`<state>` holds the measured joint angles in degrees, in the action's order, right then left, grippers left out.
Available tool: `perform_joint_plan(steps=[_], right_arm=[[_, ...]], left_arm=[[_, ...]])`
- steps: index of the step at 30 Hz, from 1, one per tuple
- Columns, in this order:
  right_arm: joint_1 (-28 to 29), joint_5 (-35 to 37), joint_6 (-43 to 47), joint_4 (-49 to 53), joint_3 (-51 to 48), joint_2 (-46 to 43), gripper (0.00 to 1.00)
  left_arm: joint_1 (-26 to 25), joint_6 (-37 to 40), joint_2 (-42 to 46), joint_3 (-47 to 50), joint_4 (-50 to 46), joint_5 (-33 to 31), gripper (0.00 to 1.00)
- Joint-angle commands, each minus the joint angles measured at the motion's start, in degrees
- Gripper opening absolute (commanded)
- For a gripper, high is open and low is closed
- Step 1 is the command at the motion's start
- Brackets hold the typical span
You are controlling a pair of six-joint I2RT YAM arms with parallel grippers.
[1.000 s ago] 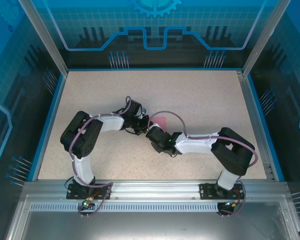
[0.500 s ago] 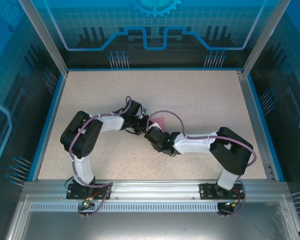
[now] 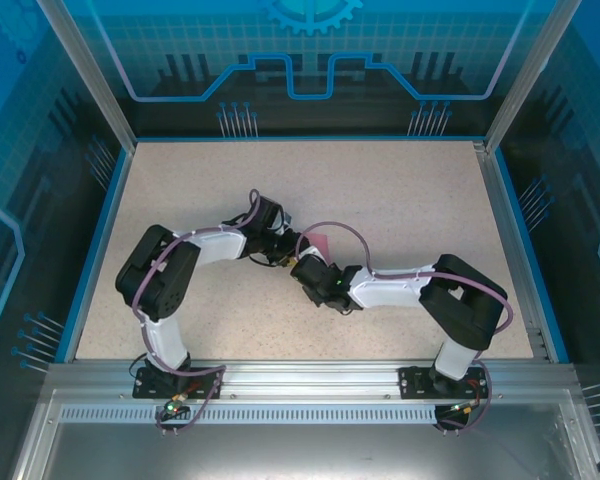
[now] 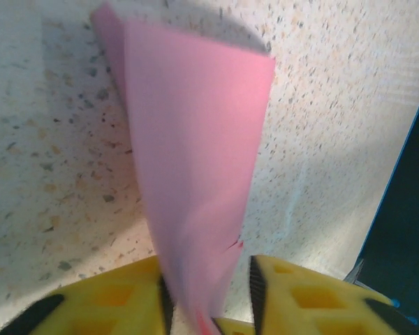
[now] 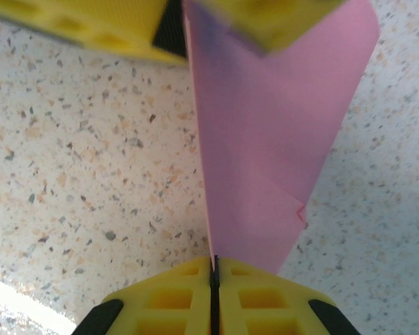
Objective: Fold a paper plane with a square sheet of paper (pick it up from the middle)
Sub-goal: Fold the wing for the fifth time at the center of the table.
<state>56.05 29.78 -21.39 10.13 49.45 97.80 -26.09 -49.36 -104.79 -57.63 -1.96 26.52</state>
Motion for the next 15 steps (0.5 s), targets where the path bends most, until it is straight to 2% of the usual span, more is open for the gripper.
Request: perform_joint_plan(steps=[1,7,12,15], right_arm=[[-2.0,-6.4,-1.3,-4.8,-3.7,-3.3,0.09],[-6.3,-17.4,-3.2,-11.9,-9.0,-6.7,0.09],[-12.3,-31.3,-6.0,-20.9,-14.4,-9.3,0.08],[-16.2,-39.3,-8.3,-26.6,-17.2,-9.2,0.08]], left_arm=[[0.5,0.3,4.6,-0.5,-3.7,-3.7,0.45],[0.8,0.1,10.1,1.2,-6.2,-9.9,0.52],[0.8,0.5,12.9,2.5,-6.1,-11.0,0.52],[0.8,0.4,13.6,3.5,-4.5,-10.4,0.48]])
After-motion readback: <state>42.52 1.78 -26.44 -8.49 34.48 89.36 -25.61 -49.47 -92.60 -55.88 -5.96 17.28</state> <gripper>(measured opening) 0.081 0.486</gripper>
